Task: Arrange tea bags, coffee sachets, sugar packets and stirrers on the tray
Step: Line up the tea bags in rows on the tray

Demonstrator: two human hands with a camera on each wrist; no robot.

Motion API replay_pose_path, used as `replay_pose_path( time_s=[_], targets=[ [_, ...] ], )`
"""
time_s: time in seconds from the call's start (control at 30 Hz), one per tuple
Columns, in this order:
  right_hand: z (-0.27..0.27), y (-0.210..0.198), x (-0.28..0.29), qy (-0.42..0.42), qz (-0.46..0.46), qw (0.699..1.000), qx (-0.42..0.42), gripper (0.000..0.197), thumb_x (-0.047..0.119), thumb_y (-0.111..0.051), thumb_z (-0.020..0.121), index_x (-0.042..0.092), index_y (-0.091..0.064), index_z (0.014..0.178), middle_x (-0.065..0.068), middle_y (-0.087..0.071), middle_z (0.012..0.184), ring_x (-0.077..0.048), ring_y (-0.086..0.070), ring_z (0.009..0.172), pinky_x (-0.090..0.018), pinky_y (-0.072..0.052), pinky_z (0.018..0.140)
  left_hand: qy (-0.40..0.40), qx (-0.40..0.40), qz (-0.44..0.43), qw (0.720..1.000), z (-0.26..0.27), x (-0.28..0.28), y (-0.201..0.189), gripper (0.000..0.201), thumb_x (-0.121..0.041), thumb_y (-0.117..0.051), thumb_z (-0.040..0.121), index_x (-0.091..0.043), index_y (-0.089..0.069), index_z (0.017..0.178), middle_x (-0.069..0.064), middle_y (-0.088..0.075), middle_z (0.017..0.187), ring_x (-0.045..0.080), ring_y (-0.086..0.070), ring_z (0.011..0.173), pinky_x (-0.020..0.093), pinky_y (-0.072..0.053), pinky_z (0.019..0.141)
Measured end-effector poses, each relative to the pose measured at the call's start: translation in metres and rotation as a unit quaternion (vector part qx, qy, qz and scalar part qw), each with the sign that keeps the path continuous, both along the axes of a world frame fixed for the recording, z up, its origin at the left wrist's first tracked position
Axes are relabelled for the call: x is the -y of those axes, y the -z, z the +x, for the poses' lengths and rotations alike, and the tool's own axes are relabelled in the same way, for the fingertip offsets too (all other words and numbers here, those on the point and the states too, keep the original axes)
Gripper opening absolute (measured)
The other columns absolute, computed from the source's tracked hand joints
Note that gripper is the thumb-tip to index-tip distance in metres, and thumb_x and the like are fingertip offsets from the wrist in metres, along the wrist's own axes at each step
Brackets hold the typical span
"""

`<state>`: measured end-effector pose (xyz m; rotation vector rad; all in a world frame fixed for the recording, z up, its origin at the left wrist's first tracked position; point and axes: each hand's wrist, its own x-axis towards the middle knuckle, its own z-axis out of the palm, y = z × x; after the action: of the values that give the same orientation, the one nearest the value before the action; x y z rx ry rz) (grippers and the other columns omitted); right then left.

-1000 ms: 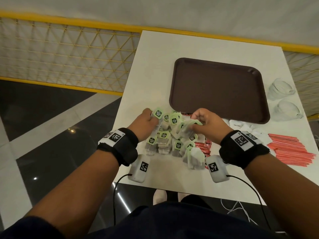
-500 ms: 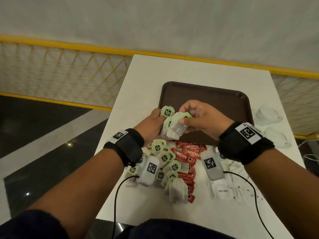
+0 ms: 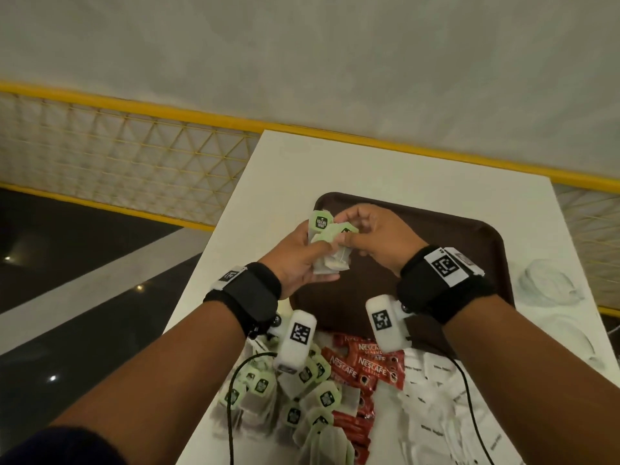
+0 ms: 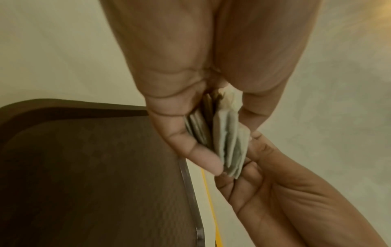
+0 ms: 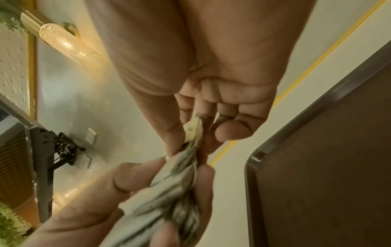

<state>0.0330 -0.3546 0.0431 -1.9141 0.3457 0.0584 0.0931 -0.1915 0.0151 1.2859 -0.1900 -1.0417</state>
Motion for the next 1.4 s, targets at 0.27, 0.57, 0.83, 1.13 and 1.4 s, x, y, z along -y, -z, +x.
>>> replay_pose_path(
  time_s=[0.27, 0.57, 0.83, 1.13, 1.4],
  targets=[
    [0.020, 0.042, 0.004, 0.165, 0.175, 0.968, -0.070, 0.022, 0.019, -0.070, 0.088, 0.005, -0.063, 0.103, -0.005, -0.067, 0.084, -0.012, -0.059, 0.065, -0.024, -0.047, 0.058, -0.041, 0.026, -0.004, 0.999, 0.047, 0.012, 0.033, 0.050, -0.016, -0.071, 0.087, -0.016, -0.048, 0.131, 0.012, -0.066, 0.122, 0.024, -0.069, 0.102, 0.032, -0.056, 0.070],
    [0.071, 0.088, 0.031, 0.269, 0.174, 0.946, -0.038, 0.014, 0.006, -0.065, 0.091, 0.001, -0.061, 0.103, -0.008, -0.066, 0.079, -0.010, -0.063, 0.058, -0.018, -0.049, 0.050, -0.096, 0.012, 0.030, 0.995, 0.085, 0.027, 0.068, 0.035, -0.013, -0.067, 0.091, -0.018, -0.051, 0.121, 0.011, -0.068, 0.115, 0.022, -0.070, 0.099, 0.030, -0.057, 0.068],
    [0.121, 0.129, 0.050, 0.256, 0.026, 0.964, -0.064, 0.006, 0.013, -0.066, 0.090, 0.012, -0.062, 0.094, -0.005, -0.069, 0.079, -0.013, -0.064, 0.060, -0.022, -0.053, 0.055, -0.106, -0.032, 0.018, 0.994, 0.107, 0.024, 0.085, 0.026, -0.014, -0.065, 0.092, -0.019, -0.053, 0.115, 0.007, -0.067, 0.111, 0.018, -0.070, 0.095, 0.029, -0.057, 0.068],
    [0.137, 0.146, 0.054, 0.230, -0.128, 0.962, -0.075, 0.014, 0.031, -0.074, 0.081, 0.025, -0.062, 0.083, 0.004, -0.066, 0.083, -0.021, -0.067, 0.079, -0.039, -0.057, 0.080, -0.101, -0.108, 0.000, 0.989, 0.114, 0.021, 0.088, 0.033, -0.002, -0.054, 0.094, -0.017, -0.050, 0.124, 0.017, -0.065, 0.122, 0.027, -0.068, 0.098, 0.032, -0.059, 0.065],
    [0.116, 0.116, 0.041, 0.121, -0.019, 0.988, -0.091, 0.030, 0.040, -0.059, 0.094, 0.012, -0.069, 0.095, -0.005, -0.070, 0.088, -0.011, -0.058, 0.064, -0.025, -0.048, 0.058, -0.077, -0.033, 0.023, 0.996, 0.122, 0.029, 0.088, 0.040, 0.000, -0.057, 0.093, -0.016, -0.046, 0.128, 0.012, -0.065, 0.122, 0.024, -0.069, 0.098, 0.032, -0.060, 0.069]
  ],
)
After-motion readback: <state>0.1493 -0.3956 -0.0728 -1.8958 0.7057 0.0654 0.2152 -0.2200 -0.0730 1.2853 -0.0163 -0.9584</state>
